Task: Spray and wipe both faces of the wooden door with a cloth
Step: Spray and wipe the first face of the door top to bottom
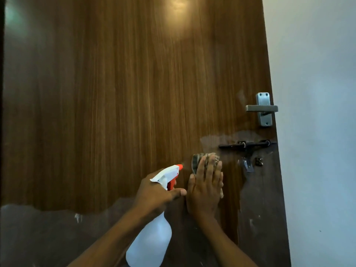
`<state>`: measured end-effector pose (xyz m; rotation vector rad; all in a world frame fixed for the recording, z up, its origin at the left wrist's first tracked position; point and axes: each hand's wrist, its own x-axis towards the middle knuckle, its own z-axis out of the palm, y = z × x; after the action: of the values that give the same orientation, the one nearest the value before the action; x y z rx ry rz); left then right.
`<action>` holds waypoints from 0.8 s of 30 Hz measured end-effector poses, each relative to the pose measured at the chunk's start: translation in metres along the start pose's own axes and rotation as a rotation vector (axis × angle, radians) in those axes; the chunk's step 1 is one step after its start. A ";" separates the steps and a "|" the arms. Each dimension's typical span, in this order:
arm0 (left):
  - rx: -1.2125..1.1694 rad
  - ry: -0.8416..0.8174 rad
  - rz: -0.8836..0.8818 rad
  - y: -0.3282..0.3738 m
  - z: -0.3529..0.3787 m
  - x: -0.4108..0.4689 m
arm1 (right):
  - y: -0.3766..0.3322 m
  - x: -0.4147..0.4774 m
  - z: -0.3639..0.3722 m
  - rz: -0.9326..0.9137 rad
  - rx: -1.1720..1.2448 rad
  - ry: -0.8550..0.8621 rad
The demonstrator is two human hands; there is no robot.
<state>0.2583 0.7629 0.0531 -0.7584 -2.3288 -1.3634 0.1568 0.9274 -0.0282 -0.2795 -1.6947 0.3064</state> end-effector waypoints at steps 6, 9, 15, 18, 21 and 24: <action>0.008 -0.022 0.023 -0.005 0.009 0.009 | 0.034 -0.012 -0.002 -0.036 -0.033 -0.014; -0.075 0.027 -0.018 -0.010 0.010 0.013 | -0.015 0.036 -0.003 0.231 0.057 0.051; -0.078 0.051 0.056 -0.002 0.006 0.025 | 0.042 0.001 -0.001 -0.341 -0.054 0.018; -0.057 0.041 0.075 0.002 0.015 0.022 | 0.073 0.002 -0.007 -0.171 -0.030 0.019; -0.074 0.054 0.032 0.002 0.025 0.018 | 0.037 0.032 -0.010 0.292 0.116 0.070; -0.036 0.032 0.058 0.006 0.030 0.016 | 0.015 0.030 -0.007 0.189 0.091 0.053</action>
<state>0.2481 0.7958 0.0511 -0.8028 -2.2452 -1.3863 0.1593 0.9523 -0.0053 -0.3784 -1.5999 0.5104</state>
